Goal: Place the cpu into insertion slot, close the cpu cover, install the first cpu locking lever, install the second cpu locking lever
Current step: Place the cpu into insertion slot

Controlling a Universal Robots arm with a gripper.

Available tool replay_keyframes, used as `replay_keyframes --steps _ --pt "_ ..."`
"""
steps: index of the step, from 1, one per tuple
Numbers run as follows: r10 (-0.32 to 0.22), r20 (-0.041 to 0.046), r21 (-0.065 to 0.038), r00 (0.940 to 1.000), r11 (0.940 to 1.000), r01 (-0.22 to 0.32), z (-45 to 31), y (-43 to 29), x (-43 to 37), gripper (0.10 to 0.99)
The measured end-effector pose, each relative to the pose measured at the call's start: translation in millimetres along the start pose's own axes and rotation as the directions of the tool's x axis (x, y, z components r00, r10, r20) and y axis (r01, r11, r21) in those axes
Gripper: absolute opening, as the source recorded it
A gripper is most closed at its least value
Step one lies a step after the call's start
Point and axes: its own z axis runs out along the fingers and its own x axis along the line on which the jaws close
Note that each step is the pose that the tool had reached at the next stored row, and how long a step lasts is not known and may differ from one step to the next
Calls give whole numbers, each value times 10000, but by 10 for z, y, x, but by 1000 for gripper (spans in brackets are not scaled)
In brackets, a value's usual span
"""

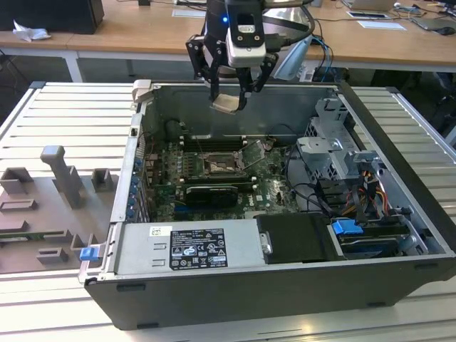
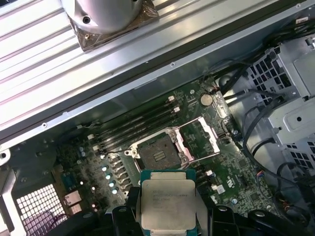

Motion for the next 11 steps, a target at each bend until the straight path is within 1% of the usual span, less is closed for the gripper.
replay_keyframes --steps 3,11 --pt "325 28 -6 9995 9995 -325 9 -1 0 537" --pt "848 72 -18 9964 9964 -848 22 -2 -1 537"
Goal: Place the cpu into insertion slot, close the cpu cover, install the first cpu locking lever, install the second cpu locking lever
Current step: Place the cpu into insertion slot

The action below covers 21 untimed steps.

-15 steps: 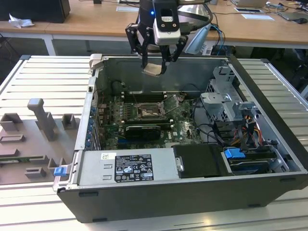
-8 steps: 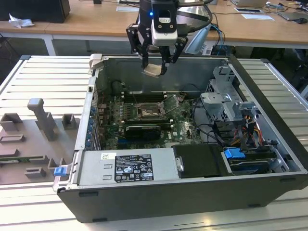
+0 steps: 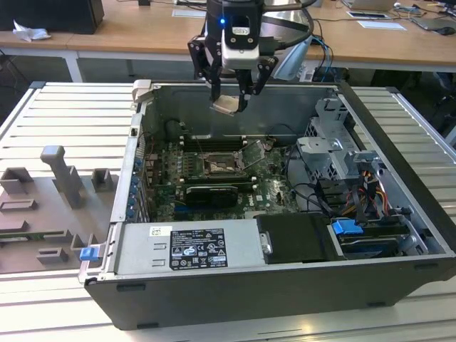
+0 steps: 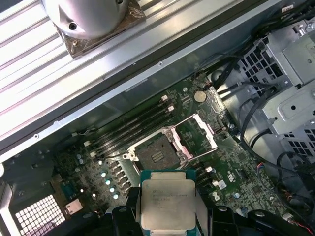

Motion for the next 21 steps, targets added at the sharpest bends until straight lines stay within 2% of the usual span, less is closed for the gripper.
replay_keyframes --steps 10,21 --pt "699 60 -14 9975 9976 -699 20 -2 0 537" --pt "1400 119 -34 9901 9902 -1400 33 -3 -1 537"
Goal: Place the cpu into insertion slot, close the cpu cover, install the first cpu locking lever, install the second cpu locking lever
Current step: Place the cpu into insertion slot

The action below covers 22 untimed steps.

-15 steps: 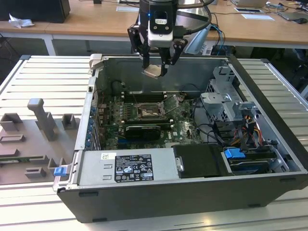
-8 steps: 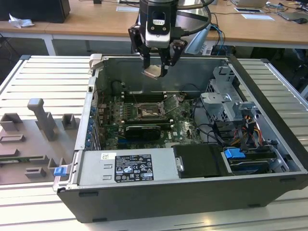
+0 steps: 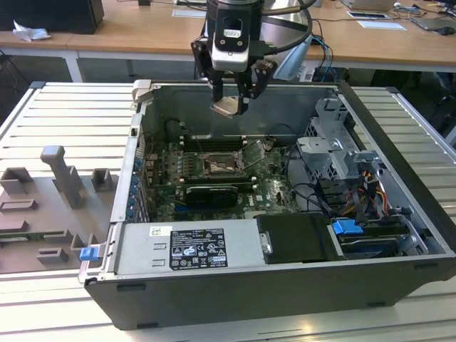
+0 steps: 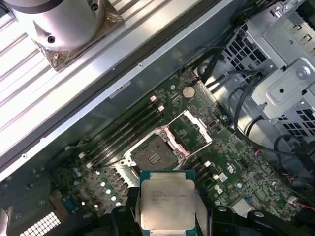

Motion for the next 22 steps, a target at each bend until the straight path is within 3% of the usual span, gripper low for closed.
replay_keyframes --steps 8,22 --pt "404 34 -8 9992 9992 -404 5 -1 0 537" --pt "1288 110 -31 9916 9917 -1288 14 -1 0 537"
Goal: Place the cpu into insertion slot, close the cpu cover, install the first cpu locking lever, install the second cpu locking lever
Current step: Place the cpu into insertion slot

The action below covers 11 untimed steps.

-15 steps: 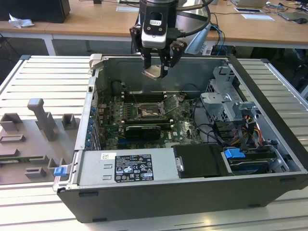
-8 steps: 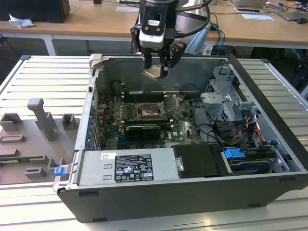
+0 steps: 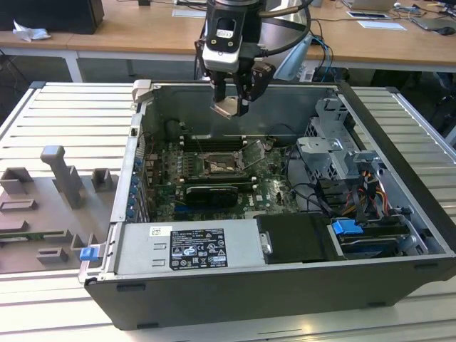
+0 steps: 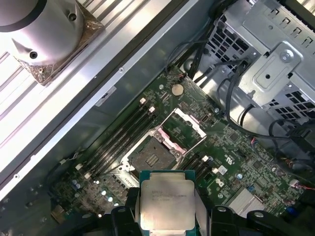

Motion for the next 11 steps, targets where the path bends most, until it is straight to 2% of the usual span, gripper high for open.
replay_keyframes --steps 11 --pt "599 51 -12 9982 9982 -599 6 0 0 537"
